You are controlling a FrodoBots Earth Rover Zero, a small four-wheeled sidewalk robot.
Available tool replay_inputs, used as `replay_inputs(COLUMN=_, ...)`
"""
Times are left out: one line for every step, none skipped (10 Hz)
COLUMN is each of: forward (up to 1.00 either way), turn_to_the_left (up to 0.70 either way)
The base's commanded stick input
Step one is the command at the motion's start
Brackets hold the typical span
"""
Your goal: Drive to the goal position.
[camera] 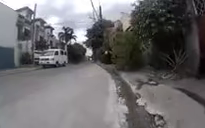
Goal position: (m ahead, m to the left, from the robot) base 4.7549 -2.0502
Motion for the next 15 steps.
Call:
replay_inputs(forward=0.67, turn_to_the_left=0.34)
replay_inputs(forward=0.67, turn_to_the_left=0.34)
replay_inputs(forward=0.67, turn_to_the_left=0.30)
replay_inputs(forward=0.67, turn_to_the_left=0.08)
replay_inputs(forward=0.67, turn_to_the_left=0.00)
replay_inputs(forward=0.67, turn_to_the_left=0.00)
replay_inputs(forward=0.67, turn_to_the_left=0.00)
replay_inputs(forward=0.67, turn_to_the_left=0.00)
replay_inputs(forward=0.67, turn_to_the_left=-0.10)
replay_inputs(forward=0.67, turn_to_the_left=-0.34)
replay_inputs(forward=0.67, turn_to_the_left=-0.34)
replay_inputs(forward=0.67, turn_to_the_left=-0.01)
replay_inputs(forward=0.67, turn_to_the_left=0.00)
replay_inputs(forward=0.67, turn_to_the_left=0.00)
replay_inputs(forward=0.67, turn_to_the_left=0.00)
